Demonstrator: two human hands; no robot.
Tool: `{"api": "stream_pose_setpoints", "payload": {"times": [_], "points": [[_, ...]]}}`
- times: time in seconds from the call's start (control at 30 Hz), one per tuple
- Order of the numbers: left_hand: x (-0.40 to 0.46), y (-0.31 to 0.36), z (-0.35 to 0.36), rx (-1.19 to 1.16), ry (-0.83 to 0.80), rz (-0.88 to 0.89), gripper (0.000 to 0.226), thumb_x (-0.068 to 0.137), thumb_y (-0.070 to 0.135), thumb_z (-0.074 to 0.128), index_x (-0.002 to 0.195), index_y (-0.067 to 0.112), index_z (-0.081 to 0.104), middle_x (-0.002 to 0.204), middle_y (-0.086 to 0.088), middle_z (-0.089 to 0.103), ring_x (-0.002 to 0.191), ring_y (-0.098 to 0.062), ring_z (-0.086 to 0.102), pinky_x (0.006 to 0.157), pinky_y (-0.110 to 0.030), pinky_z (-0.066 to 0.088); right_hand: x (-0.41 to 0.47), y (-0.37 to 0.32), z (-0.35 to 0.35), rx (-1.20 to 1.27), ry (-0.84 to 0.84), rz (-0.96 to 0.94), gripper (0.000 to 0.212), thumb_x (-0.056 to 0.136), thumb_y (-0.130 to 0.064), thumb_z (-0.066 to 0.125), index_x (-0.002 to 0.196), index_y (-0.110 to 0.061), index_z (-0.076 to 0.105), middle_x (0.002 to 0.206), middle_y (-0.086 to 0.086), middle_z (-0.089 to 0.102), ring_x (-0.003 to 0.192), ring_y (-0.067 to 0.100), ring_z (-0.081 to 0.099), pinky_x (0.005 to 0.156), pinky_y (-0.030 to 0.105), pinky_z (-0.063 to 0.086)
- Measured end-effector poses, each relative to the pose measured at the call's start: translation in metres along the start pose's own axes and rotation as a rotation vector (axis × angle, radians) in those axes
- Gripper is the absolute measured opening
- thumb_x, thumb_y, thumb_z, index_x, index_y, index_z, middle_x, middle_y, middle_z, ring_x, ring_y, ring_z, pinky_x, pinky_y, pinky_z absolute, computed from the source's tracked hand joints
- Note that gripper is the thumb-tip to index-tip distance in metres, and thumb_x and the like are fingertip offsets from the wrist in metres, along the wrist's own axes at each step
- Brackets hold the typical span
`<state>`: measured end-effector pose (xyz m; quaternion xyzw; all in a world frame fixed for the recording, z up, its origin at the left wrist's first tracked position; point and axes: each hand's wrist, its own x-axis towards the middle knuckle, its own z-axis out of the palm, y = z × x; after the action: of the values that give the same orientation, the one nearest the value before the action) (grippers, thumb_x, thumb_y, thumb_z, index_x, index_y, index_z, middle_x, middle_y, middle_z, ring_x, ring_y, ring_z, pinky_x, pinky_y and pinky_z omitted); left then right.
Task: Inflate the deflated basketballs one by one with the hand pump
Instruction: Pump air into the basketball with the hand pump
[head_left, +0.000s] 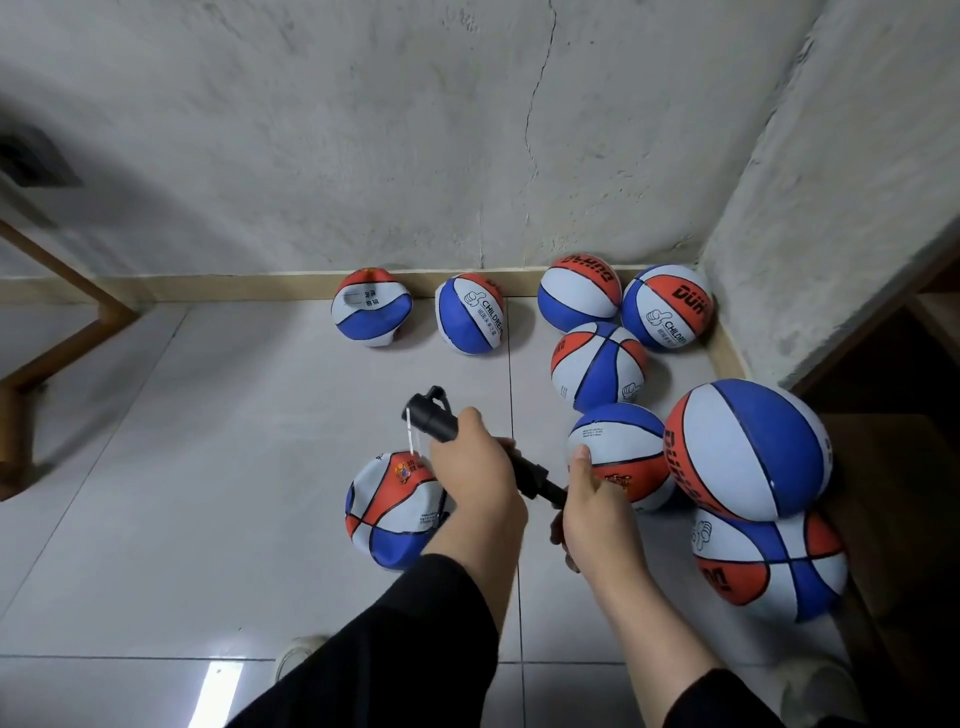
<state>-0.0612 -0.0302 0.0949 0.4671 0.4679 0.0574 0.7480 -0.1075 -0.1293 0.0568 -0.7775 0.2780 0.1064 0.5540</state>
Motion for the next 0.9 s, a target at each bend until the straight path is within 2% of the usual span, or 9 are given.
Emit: {"api": "stream_pose_setpoints", "payload": {"times": [0.07, 0.17, 0.23, 0.33, 0.43, 0.6, 0.7, 0.8, 0.9], "points": [[0.013, 0.01, -0.002, -0.015, 0.028, 0.018, 0.025, 0.095, 0.026, 0.053, 0.108, 0.005, 0.057, 0.07, -0.015, 0.063, 0.062, -0.028, 0.058, 0.077, -0.064, 0.06, 0.001, 0.003, -0.007, 0.05, -0.006, 0.073, 0.066, 0.102, -0.065, 0.031, 0.083, -0.01, 0.063, 0.054, 0.012, 0.064, 0.047, 0.026, 0.052, 0.046, 0.028, 0.038], [0.02, 0.015, -0.005, -0.013, 0.039, 0.013, 0.031, 0.095, 0.026, 0.052, 0.114, 0.002, 0.057, 0.071, -0.016, 0.064, 0.063, -0.031, 0.059, 0.078, -0.065, 0.06, 0.003, 0.009, -0.01, 0.034, -0.025, 0.099, 0.067, 0.102, -0.065, 0.032, 0.083, -0.008, 0.061, 0.05, 0.011, 0.063, 0.047, 0.026, 0.053, 0.047, 0.027, 0.039], [0.011, 0.007, -0.004, -0.03, 0.039, -0.007, 0.025, 0.094, 0.025, 0.052, 0.109, 0.005, 0.056, 0.067, -0.014, 0.062, 0.062, -0.029, 0.058, 0.078, -0.06, 0.06, 0.004, 0.01, -0.007, -0.03, -0.029, 0.039, 0.065, 0.104, -0.06, 0.03, 0.086, -0.005, 0.059, 0.054, 0.012, 0.065, 0.056, 0.028, 0.061, 0.058, 0.035, 0.048], [-0.007, -0.008, 0.0, -0.045, 0.051, -0.01, 0.01, 0.093, 0.022, 0.052, 0.092, 0.012, 0.052, 0.06, -0.011, 0.061, 0.057, -0.027, 0.057, 0.07, -0.048, 0.06, 0.005, 0.0, -0.004, -0.15, -0.006, -0.083, 0.056, 0.107, -0.052, 0.027, 0.086, -0.009, 0.057, 0.076, 0.019, 0.07, 0.069, 0.033, 0.064, 0.068, 0.042, 0.054], [-0.013, -0.011, 0.004, -0.052, 0.048, 0.005, 0.01, 0.092, 0.021, 0.052, 0.092, 0.011, 0.052, 0.061, -0.012, 0.063, 0.055, -0.025, 0.057, 0.062, -0.037, 0.053, 0.004, -0.01, 0.0, -0.153, -0.008, -0.135, 0.067, 0.099, -0.063, 0.026, 0.08, -0.007, 0.055, 0.079, 0.019, 0.067, 0.073, 0.034, 0.064, 0.072, 0.046, 0.056], [-0.012, -0.009, 0.002, 0.001, 0.006, 0.017, 0.016, 0.094, 0.022, 0.053, 0.101, 0.008, 0.055, 0.067, -0.013, 0.063, 0.059, -0.026, 0.059, 0.063, -0.037, 0.054, 0.003, -0.003, 0.003, -0.012, -0.025, 0.027, 0.072, 0.101, -0.067, 0.03, 0.078, -0.007, 0.063, 0.064, 0.014, 0.064, 0.055, 0.028, 0.056, 0.053, 0.032, 0.043], [-0.002, -0.003, -0.001, 0.024, -0.003, 0.051, 0.021, 0.095, 0.022, 0.054, 0.108, 0.006, 0.055, 0.07, -0.015, 0.063, 0.064, -0.028, 0.061, 0.068, -0.045, 0.058, 0.004, 0.004, -0.008, 0.045, -0.037, 0.119, 0.071, 0.102, -0.064, 0.03, 0.083, -0.004, 0.062, 0.054, 0.012, 0.061, 0.047, 0.025, 0.05, 0.045, 0.024, 0.035], [0.008, 0.002, -0.005, 0.008, 0.018, 0.058, 0.026, 0.092, 0.026, 0.053, 0.11, 0.008, 0.056, 0.068, -0.014, 0.064, 0.063, -0.029, 0.06, 0.077, -0.062, 0.06, 0.004, 0.01, -0.014, 0.073, -0.042, 0.198, 0.072, 0.102, -0.065, 0.029, 0.086, -0.004, 0.063, 0.049, 0.012, 0.058, 0.041, 0.024, 0.044, 0.042, 0.023, 0.03], [0.003, -0.001, -0.004, 0.007, 0.031, 0.038, 0.021, 0.092, 0.025, 0.053, 0.108, 0.011, 0.055, 0.068, -0.013, 0.062, 0.062, -0.028, 0.059, 0.077, -0.06, 0.061, 0.003, 0.012, -0.006, 0.064, -0.042, 0.224, 0.079, 0.102, -0.067, 0.029, 0.088, 0.003, 0.064, 0.047, 0.011, 0.059, 0.04, 0.024, 0.045, 0.044, 0.024, 0.032]]}}
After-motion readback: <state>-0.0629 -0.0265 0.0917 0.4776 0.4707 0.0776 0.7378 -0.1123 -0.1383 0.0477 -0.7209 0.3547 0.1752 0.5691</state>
